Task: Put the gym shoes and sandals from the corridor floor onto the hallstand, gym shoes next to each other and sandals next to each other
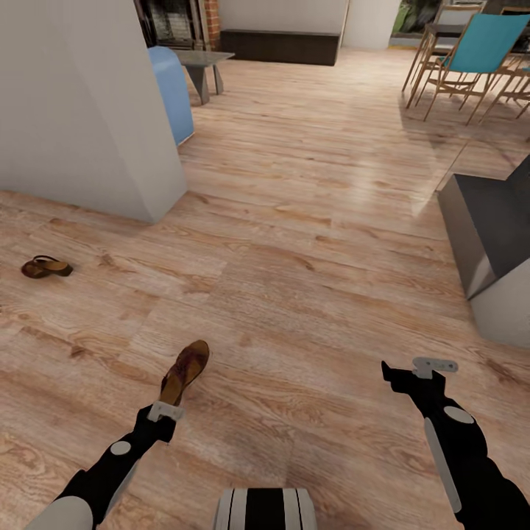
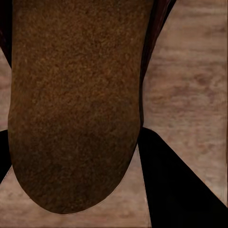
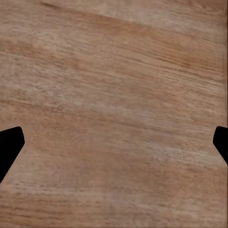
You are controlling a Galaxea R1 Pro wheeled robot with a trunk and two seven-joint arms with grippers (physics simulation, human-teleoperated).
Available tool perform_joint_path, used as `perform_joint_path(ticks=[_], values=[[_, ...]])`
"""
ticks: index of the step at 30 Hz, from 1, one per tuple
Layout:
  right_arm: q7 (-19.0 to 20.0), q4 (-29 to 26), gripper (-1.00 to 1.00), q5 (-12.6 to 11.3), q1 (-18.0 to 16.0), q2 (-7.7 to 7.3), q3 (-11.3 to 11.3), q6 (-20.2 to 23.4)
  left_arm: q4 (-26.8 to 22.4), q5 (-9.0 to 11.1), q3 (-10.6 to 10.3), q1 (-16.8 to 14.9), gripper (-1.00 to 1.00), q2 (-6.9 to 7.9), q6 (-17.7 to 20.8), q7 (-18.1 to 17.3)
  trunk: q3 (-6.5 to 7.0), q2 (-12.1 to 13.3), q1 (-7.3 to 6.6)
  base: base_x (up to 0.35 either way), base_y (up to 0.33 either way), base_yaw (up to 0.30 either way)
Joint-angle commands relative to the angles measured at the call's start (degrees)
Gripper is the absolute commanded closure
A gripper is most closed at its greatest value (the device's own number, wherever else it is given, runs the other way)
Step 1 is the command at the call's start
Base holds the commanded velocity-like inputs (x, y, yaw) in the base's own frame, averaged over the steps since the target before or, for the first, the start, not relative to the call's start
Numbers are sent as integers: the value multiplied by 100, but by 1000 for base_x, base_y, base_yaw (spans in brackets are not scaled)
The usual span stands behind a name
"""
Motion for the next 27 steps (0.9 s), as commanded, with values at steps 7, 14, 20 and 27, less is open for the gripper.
perform_joint_path(ticks=[7, 14, 20, 27], values=[[-2, 29, -100, 411, 5, -17, -28, -10, 14, 364, 81, 97, 100, 16, -43, 243, 204, 8, -19, 0, 0, 0], [-14, 265, -100, 699, 63, -12, -31, -363, 50, 535, 108, 279, 100, -18, -354, 672, 421, 18, -37, 0, 0, 0], [-24, 315, -100, 739, 616, 2, -32, -858, 282, 598, 111, 434, 100, -129, -549, 976, 608, 26, -52, 0, 0, 0], [-20, 628, -100, 722, 1514, 29, -32, -2029, 345, 649, 112, 726, 100, -174, -634, 1276, 826, 35, -70, 0, 0, 0]])
